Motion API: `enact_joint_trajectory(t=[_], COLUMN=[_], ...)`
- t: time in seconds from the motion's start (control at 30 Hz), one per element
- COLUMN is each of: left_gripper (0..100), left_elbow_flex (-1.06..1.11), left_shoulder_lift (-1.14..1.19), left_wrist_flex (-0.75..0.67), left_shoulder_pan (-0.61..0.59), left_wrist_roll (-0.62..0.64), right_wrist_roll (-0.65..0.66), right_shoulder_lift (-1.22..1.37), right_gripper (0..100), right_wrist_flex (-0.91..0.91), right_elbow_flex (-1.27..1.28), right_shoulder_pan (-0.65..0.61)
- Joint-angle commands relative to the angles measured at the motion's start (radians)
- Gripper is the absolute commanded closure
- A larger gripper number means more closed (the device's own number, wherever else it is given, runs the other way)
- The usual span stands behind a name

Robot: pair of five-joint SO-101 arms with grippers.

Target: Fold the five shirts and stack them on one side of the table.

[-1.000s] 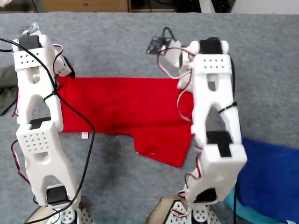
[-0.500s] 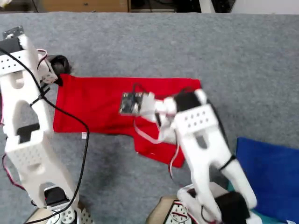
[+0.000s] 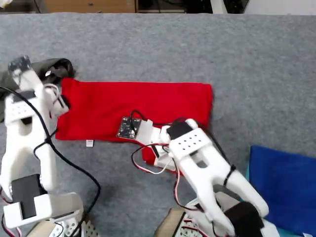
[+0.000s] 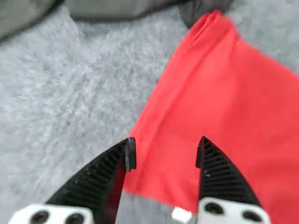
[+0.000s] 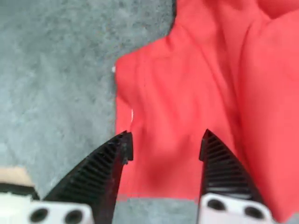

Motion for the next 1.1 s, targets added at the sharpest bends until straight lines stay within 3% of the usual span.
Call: enact_joint_trajectory(t=[0.0,0.3,0.83,1.07], left_gripper=[78,78,78,78], left_elbow_flex=[0.075,-0.011,-0.055,-0.054], left_shoulder_lift=[-0.03,0.084,0.153,0.154], left_wrist_flex=[-0.164,-0.144,-0.143,-0.143], left_shoulder_pan=[-0.008,-0.034,-0.028,-0.017], left_wrist_roll=[0.048,0.064,0.063,0.063], right_wrist_roll=[-0.029,-0.051,-0.048,-0.048], right_shoulder_lift=[0.067,0.202,-0.018,-0.016], right_gripper=[75.6,75.8,75.6,75.6], right_wrist_flex=[-0.087,-0.199,0.074,0.029], right_elbow_flex=[0.004,-0.004,-0.077,-0.001], right_shoulder_pan=[-0.008,-0.008,-0.012,-0.076])
